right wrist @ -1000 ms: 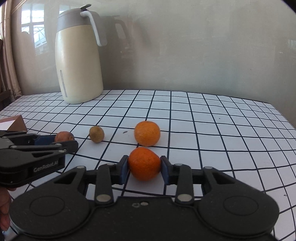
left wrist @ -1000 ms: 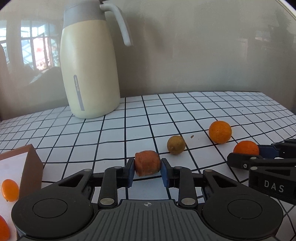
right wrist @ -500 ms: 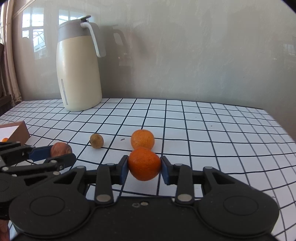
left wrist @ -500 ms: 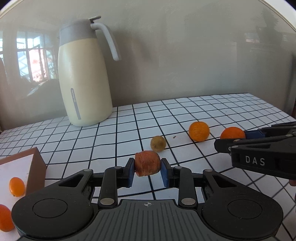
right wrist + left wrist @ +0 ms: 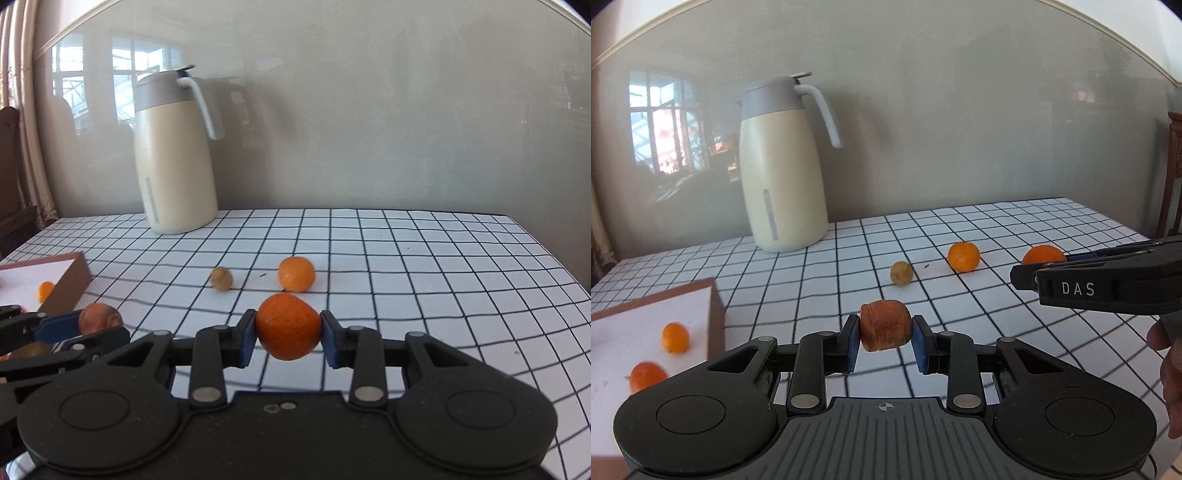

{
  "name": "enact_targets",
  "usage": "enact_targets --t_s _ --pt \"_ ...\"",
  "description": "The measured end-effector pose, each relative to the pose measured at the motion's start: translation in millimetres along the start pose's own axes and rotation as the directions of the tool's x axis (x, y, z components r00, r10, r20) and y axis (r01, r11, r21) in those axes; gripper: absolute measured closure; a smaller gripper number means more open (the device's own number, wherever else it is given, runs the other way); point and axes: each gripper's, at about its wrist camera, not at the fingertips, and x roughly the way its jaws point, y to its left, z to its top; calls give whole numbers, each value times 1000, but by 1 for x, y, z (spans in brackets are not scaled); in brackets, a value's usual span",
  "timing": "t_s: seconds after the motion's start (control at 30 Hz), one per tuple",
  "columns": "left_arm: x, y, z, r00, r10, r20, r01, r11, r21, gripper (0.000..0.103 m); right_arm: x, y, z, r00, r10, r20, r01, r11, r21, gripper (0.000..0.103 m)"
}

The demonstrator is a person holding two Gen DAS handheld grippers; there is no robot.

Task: Organize fruits
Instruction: 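Carry the brown nut and mandarin over the white tray with both tools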

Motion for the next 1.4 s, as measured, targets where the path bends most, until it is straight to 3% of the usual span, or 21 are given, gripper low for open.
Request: enact_targets --t_s 0.43,0.77,1.4 --pt "-63 54 -19 995 89 48 -88 995 -40 73 -28 61 -13 997 73 10 -72 994 -80 75" --pt "-84 87 -25 987 142 72 -136 987 -84 73 -43 96 -4 987 153 41 -147 980 -134 75" --pt "-105 151 -39 956 285 68 -272 949 -159 73 -39 170 9 953 297 63 -281 942 -185 75"
